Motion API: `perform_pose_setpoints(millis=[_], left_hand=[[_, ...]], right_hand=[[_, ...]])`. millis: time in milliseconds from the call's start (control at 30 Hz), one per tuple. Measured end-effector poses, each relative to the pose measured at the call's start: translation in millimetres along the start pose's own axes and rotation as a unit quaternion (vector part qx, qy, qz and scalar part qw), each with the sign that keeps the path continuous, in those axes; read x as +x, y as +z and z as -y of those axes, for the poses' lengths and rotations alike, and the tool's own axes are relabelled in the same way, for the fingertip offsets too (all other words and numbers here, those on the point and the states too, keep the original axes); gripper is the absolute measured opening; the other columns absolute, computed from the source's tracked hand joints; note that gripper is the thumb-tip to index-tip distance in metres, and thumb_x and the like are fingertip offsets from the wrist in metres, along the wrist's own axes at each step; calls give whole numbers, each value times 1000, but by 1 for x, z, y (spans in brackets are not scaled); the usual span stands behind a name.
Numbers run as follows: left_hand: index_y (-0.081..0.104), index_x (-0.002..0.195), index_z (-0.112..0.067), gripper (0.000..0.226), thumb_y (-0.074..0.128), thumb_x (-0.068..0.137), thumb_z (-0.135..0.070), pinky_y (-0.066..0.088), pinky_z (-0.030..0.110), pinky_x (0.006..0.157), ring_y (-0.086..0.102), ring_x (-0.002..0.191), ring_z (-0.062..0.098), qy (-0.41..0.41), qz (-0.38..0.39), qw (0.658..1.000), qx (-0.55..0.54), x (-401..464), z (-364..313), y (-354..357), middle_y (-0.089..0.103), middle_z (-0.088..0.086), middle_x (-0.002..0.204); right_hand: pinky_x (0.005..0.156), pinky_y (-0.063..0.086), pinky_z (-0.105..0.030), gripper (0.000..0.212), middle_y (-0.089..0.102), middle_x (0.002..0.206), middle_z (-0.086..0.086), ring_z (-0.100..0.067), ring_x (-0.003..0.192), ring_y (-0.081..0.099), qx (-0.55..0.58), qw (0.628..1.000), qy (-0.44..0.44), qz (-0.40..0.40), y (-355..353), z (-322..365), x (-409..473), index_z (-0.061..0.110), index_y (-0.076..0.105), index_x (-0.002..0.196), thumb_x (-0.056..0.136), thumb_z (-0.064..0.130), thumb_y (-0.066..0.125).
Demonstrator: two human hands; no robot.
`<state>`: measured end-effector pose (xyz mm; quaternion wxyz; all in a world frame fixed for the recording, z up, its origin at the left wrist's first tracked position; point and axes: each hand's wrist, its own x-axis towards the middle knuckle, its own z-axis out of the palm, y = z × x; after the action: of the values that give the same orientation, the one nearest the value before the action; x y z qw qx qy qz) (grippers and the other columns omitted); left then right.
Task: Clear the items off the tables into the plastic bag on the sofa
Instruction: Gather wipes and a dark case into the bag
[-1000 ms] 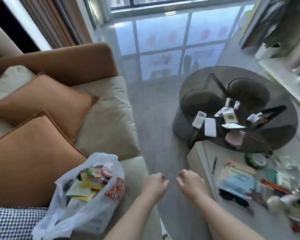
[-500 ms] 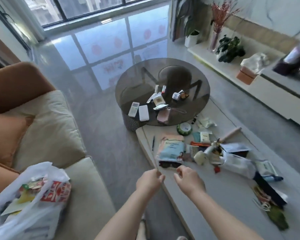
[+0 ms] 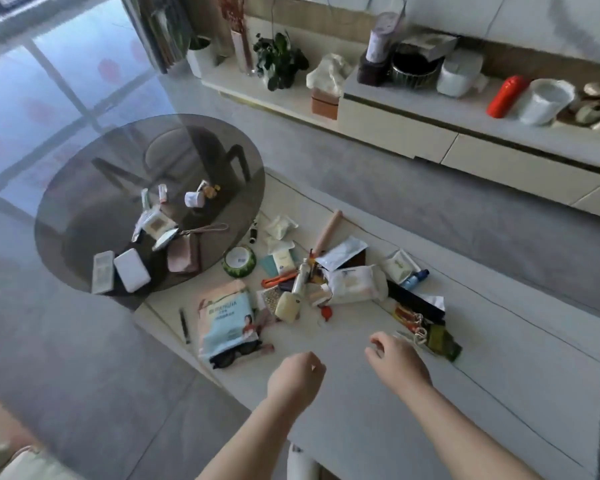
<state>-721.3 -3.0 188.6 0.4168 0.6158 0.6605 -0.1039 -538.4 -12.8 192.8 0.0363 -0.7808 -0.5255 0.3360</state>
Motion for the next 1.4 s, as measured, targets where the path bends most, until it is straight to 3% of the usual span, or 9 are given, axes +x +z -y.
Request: perform_pose_setpoints(millis=[167,367,500,700,900,1000,1133,1300,1400], left_hand=[[64,106,-23,30,41,91,-35,49,27,75,63,96,23,42,26,998,28,49,-37,17,67,0,108],[63,111,-26,29,41,93,-34,44,25,70,62,99,20,82,37,993,72,108,-68,42,66,-1,111],[57,125,-23,34,44,95,-33,48,30,87,55,114,21,101,27,990,95,144,-86,59,58,2,125],[37,142,-24,50,48,95,-32,37,38,106,31,137,24,117,-36,979,162,212,-113,76,38,3,147],[8,152,-24,70,47,95,-21,9,40,119,-1,148,25,106,-75,968,213,273,-114,96,4,5,161],[6,152,-22,71,47,94,-21,9,42,120,1,148,27,97,-106,957,251,293,-106,103,7,7,160],[10,150,-24,72,50,92,-35,20,40,114,16,142,28,107,-142,948,264,312,-100,106,16,7,156],[1,150,-23,102,59,78,-63,24,37,108,27,133,26,106,-167,941,274,324,-96,106,32,3,146],[9,149,-19,110,62,68,-72,22,37,108,29,128,27,88,-174,943,268,324,-100,108,36,4,136]], right_hand=[[88,47,-30,29,62,122,-2,-21,111,57,63,994,81,-28,-4,-43,33,17,60,118,91,25,52],[88,47,-29,28,61,122,0,-18,112,55,79,989,113,-45,8,-94,59,17,59,117,92,26,53],[87,45,-26,28,60,123,0,-18,114,54,67,989,125,-43,17,-132,77,17,58,118,92,27,54],[87,44,-30,29,60,121,-3,-22,112,51,21,992,102,-73,29,-172,141,15,59,119,92,27,54],[107,38,-35,41,46,142,3,-19,134,35,-85,991,62,-84,41,-194,209,19,43,137,98,29,42],[110,35,-36,42,42,145,1,-21,136,33,-122,986,73,-83,47,-200,228,20,39,139,98,28,42],[104,38,-38,46,47,138,-1,-22,127,43,-136,982,107,-78,54,-206,241,21,35,140,97,33,45],[95,40,-37,45,51,131,-4,-24,119,46,-131,978,130,-93,57,-206,247,22,43,134,93,38,52],[91,38,-35,38,55,122,-3,-23,113,49,-128,978,127,-108,55,-207,246,24,52,125,91,39,55]])
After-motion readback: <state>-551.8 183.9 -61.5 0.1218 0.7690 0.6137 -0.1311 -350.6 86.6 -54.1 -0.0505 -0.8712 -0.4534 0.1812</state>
